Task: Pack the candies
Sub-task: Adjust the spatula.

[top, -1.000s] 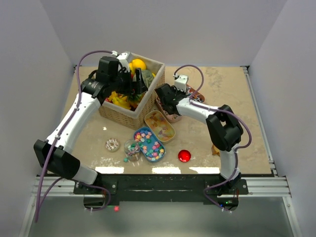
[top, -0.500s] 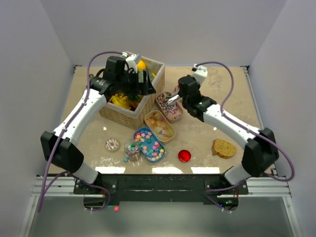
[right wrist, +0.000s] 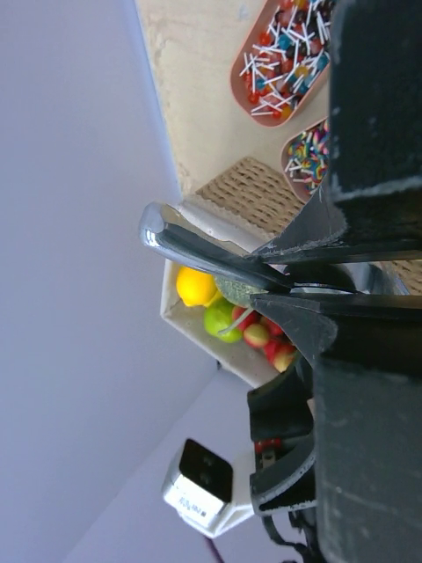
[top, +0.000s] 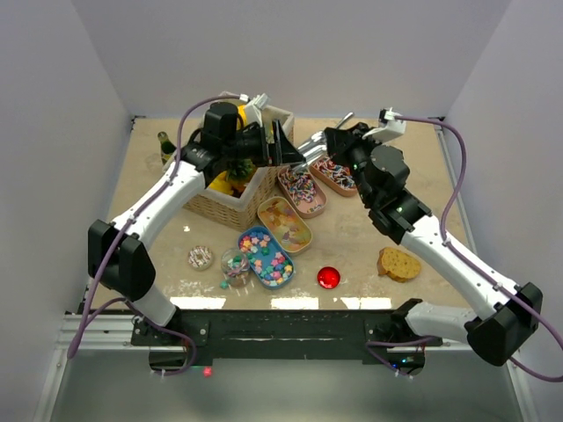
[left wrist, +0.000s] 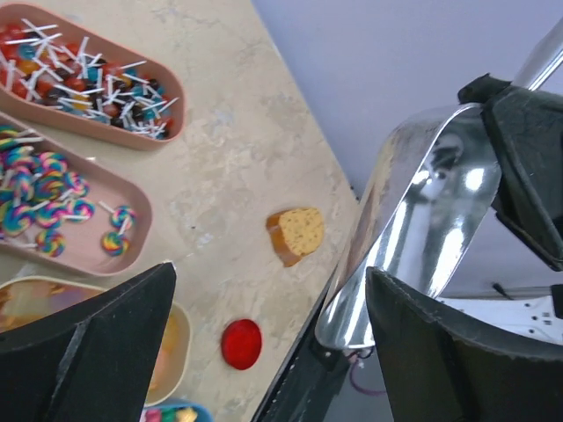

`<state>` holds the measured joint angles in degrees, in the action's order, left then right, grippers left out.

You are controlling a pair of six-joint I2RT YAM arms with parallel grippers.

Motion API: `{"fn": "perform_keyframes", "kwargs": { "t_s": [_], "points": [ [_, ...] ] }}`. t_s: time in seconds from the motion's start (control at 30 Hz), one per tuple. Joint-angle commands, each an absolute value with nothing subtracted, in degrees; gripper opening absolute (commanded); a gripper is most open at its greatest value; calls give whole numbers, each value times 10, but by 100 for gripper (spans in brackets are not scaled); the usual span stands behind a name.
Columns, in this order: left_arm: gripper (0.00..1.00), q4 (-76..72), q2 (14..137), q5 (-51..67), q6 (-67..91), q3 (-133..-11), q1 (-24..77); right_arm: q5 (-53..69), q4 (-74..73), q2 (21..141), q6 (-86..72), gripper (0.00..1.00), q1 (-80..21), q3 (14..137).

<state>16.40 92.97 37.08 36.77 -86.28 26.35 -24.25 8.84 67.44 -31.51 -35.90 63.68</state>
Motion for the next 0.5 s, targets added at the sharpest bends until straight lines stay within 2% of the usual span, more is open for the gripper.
{"fn": "perform_keyframes", "kwargs": {
  "t_s": [0.0, 0.1, 0.13, 0.2, 0.23, 0.27, 0.3, 0.37, 0.4, 0.43, 0.47],
  "points": [
    [90, 23, 905, 429, 450, -825, 267, -203, 140, 670, -354, 0, -359, 635],
    [72, -10, 904, 433, 450, -819, 274, -192, 139, 676, -385, 0, -359, 635],
    [55, -16, 903, 437, 450, -818, 275, -188, 141, 677, -390, 0, -359, 635],
    [34, -19, 900, 442, 441, -820, 275, -180, 112, 677, -402, 0, -359, 640],
    [14, -12, 898, 438, 432, -823, 275, -185, 94, 677, -403, 0, -359, 647],
    [6, 23, 896, 433, 405, -826, 274, -185, 77, 677, -399, 0, -359, 663],
    [0, 41, 896, 427, 387, -839, 274, -185, 32, 677, -396, 0, -359, 674],
    [0, 107, 902, 415, 331, -859, 271, -178, -22, 684, -377, 0, -359, 713],
    [0, 132, 906, 414, 311, -886, 268, -171, -96, 692, -368, 5, -358, 732],
    [0, 157, 911, 416, 292, -901, 258, -146, -132, 697, -359, 22, -357, 752],
    [0, 206, 920, 419, 259, -928, 251, -135, -168, 708, -339, 30, -356, 786]
  ]
}}
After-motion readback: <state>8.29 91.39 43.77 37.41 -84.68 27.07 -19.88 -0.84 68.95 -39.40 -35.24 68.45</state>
